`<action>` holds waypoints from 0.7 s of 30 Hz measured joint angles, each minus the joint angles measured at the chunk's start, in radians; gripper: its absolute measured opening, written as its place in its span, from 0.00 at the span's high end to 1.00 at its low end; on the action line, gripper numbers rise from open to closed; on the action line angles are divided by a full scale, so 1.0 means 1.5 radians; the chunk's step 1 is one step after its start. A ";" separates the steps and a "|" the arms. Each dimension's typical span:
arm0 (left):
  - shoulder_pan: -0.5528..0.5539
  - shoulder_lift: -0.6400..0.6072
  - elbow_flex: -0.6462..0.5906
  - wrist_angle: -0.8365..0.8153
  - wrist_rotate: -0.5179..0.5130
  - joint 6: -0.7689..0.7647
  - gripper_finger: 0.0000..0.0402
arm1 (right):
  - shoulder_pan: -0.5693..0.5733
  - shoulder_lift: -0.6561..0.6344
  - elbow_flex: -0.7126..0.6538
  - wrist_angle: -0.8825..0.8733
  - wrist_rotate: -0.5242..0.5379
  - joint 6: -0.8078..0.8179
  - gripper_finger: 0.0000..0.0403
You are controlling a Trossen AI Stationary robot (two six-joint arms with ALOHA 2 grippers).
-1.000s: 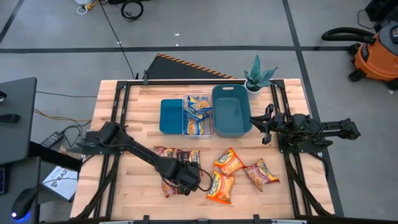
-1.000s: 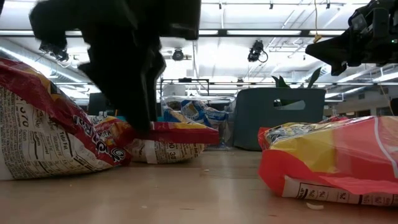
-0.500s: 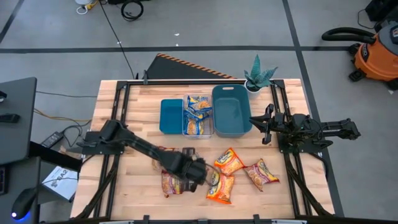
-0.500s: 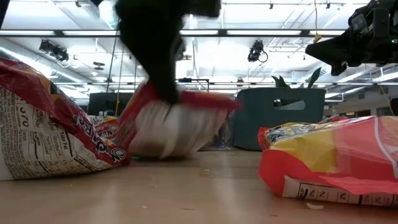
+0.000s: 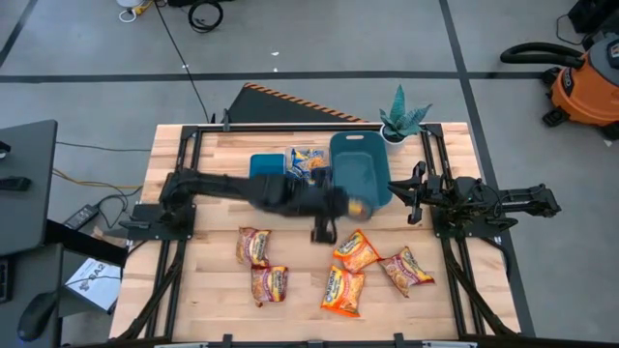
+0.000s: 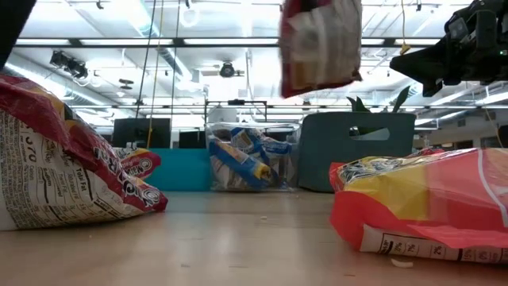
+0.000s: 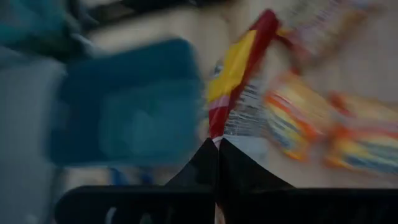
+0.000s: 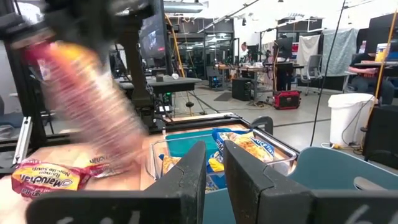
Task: Sort Maruchan noodles
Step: Put the right red noodle into the green bin
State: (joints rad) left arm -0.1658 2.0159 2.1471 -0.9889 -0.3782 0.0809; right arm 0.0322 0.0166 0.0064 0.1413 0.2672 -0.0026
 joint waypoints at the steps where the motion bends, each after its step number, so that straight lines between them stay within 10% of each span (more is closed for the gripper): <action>1: 0.017 0.000 0.001 0.022 -0.002 0.025 0.98 | 0.000 0.000 0.000 0.000 0.000 0.000 0.85; 21: 0.317 0.138 -0.087 0.369 0.207 0.320 0.99 | 0.000 0.000 0.000 0.001 0.000 0.000 0.85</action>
State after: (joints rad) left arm 0.3093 2.2223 2.0171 -0.4348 -0.0683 0.5616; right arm 0.0321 0.0166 0.0065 0.1422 0.2672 -0.0027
